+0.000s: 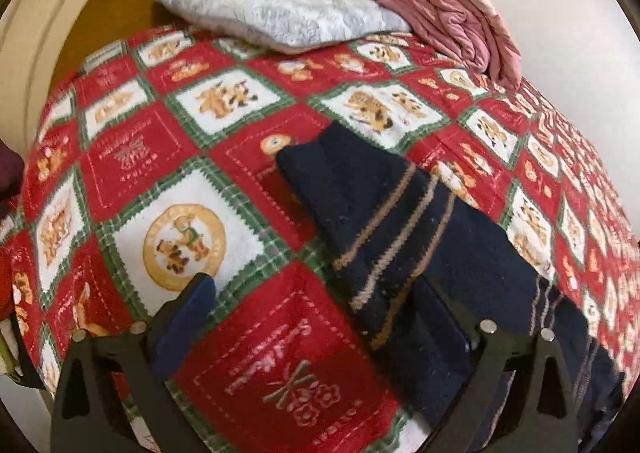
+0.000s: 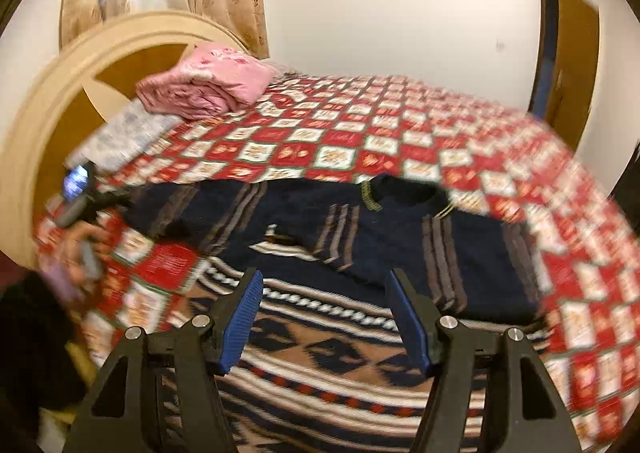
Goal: Fold small clothes
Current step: 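Grasp the other sleeve cuff with the left gripper and lift it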
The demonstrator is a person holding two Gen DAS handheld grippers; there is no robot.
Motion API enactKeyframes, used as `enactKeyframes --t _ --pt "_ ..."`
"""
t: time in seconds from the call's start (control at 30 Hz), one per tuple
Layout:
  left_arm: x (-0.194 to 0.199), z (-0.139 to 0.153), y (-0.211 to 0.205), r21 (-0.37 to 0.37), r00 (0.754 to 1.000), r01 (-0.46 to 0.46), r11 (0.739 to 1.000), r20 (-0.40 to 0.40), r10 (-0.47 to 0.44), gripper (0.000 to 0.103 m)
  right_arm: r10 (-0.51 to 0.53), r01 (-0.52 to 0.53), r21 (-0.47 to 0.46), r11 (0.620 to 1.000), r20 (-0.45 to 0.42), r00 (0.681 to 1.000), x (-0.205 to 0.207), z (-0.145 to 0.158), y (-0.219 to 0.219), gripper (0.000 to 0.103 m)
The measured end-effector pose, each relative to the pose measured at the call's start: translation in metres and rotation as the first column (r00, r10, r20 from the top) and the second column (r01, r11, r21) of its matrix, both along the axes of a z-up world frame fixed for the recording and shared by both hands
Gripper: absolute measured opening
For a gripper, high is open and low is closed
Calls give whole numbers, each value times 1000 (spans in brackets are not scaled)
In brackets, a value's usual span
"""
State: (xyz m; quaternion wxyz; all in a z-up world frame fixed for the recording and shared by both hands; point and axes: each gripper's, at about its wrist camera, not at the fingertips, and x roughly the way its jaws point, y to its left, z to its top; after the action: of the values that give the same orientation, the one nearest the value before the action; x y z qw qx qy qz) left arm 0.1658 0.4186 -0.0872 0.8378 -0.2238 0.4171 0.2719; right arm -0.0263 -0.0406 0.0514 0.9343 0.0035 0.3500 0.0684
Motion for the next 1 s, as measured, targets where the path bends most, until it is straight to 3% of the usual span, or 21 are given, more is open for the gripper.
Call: enactKeyframes --t 0.07,0.13,0.2,0.23,0.27,0.3,0.4,0.53,0.73,0.87,1.0 --pt "5 -1 -3 26 1000 -11 1000 -15 11 100 -19 19 3 1000 -12 1000 1 -1 -6 65" --pt "7 0 -4 39 1000 -17 999 3 17 91 -24 24 30 999 -22 999 3 -2 -12 65" --pt "7 5 -7 39 999 9 999 31 -10 60 -26 28 61 998 -25 999 2 -1 -17 65" --pt "8 6 -8 30 999 27 999 45 -28 50 -29 30 66 997 -22 999 0 0 -21 65" --pt "9 8 -10 18 997 50 999 58 -51 32 -33 34 66 997 -17 999 -1 1 -22 65" --pt "10 8 -12 13 996 61 998 61 -61 25 -35 36 65 997 -15 999 -2 2 -24 65" --pt "9 8 -12 14 996 53 998 68 -54 18 -40 42 83 996 -27 999 -3 0 -31 65" --pt "3 12 -4 -46 994 17 999 108 -12 13 -67 71 101 992 -47 997 -7 -2 -44 65" --pt "0 42 -26 33 984 73 997 160 -78 11 -161 167 147 975 -51 986 -18 -1 -77 65" --pt "1 63 -52 11 954 187 982 238 -184 10 -197 204 180 962 -54 979 -22 -2 -90 65" --pt "0 91 -106 94 904 305 948 283 -319 8 -197 209 202 957 -77 977 -22 -8 -95 65"
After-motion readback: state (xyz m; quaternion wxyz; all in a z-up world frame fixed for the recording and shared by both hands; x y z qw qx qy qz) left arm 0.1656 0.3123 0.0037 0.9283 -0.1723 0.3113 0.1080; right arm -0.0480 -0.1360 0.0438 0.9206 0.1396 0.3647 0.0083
